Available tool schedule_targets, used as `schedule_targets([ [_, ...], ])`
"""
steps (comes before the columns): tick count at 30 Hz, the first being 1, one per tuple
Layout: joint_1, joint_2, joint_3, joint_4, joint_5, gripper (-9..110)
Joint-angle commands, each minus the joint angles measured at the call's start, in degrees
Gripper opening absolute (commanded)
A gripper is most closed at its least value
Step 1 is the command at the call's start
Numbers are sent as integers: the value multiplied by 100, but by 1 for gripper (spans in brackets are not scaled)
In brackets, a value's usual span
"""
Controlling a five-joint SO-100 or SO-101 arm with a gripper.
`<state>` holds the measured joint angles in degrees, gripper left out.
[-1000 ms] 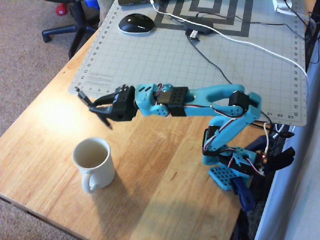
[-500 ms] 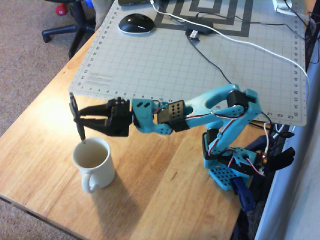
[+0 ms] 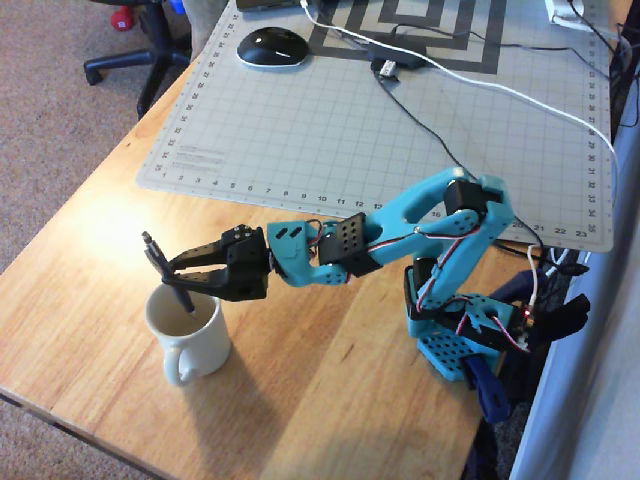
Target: Grasp a pen and put it in a mug.
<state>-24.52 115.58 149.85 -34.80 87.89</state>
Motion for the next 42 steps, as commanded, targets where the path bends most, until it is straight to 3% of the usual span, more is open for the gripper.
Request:
schedule_targets([
  [1,-62,132,-88,-193,-9,9],
  [6,-70,132,-79,-114,79,24],
  [14,-70,932,-396,1661,-475,22],
  [27,554,3120,-272,5511,-5115,8],
  [37,1310,5528,1090,7928,-8587,6],
  [42,1687,6671,1758,8956,-9747,6],
])
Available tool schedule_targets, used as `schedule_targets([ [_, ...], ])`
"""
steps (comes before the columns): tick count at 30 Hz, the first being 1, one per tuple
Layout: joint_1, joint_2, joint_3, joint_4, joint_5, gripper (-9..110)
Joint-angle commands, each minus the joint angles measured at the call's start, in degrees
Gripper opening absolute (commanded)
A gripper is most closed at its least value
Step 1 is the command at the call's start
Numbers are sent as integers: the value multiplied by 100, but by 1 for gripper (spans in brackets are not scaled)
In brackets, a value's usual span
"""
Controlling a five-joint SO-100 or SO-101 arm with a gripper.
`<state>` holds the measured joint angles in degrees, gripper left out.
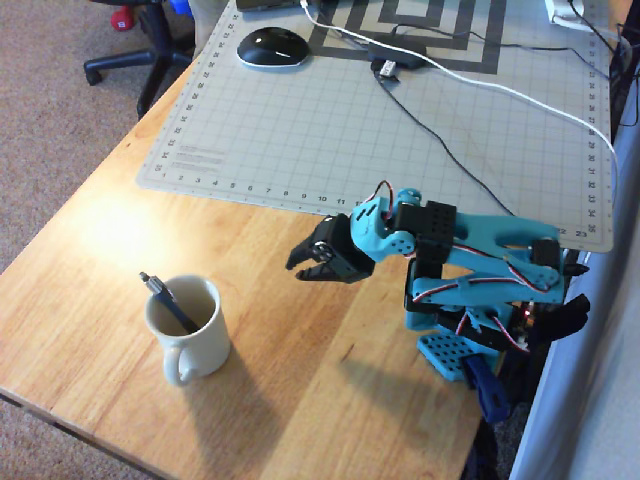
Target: Grasp a pen and put it in a mug.
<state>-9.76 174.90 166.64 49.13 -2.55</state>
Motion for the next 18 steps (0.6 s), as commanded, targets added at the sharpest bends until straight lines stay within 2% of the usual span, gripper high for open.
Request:
schedule_targets([
  [1,281,958,220,756,-800,6],
  [4,422,1644,615,1266,-817,6],
  [8,475,1705,967,1714,-826,6],
  [18,439,1670,1327,1775,-826,7],
])
